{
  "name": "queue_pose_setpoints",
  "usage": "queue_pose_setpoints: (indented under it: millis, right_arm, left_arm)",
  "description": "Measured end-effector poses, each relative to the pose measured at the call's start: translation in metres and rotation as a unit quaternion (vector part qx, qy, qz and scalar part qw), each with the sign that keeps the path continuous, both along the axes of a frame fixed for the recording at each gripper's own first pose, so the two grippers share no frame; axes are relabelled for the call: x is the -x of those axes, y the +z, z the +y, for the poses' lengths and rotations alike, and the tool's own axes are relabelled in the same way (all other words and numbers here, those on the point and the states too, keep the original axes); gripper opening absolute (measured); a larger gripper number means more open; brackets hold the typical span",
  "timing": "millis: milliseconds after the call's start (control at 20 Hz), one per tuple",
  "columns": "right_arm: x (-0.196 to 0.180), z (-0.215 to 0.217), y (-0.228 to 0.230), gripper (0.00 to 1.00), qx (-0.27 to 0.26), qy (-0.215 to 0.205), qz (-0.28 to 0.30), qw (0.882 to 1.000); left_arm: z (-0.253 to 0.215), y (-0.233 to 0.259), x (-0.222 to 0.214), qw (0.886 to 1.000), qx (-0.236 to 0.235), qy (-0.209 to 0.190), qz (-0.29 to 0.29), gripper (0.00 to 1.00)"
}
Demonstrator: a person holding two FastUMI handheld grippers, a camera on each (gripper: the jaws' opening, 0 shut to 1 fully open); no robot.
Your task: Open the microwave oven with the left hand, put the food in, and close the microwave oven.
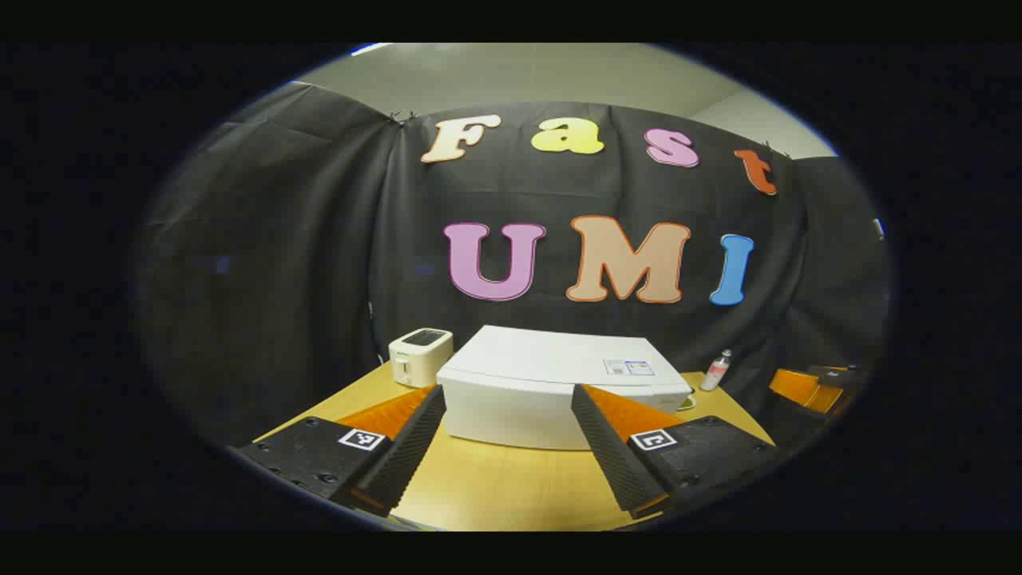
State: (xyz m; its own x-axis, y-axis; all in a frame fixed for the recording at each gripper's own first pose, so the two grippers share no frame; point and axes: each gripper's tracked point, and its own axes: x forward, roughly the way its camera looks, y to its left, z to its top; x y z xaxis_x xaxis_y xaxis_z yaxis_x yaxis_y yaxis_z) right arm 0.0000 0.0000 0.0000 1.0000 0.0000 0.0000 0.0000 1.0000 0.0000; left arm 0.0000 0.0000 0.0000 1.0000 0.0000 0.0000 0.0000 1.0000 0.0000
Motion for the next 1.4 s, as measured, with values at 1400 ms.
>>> queue_pose_setpoints:
  millis: [1400]
  right_arm:
    - [0.001,-0.012,-0.034,0.94,0.004,-0.035,-0.001,0.999]
  left_arm:
    - [0.006,-0.083,-0.032,0.993,0.016,-0.025,0.114,0.96]
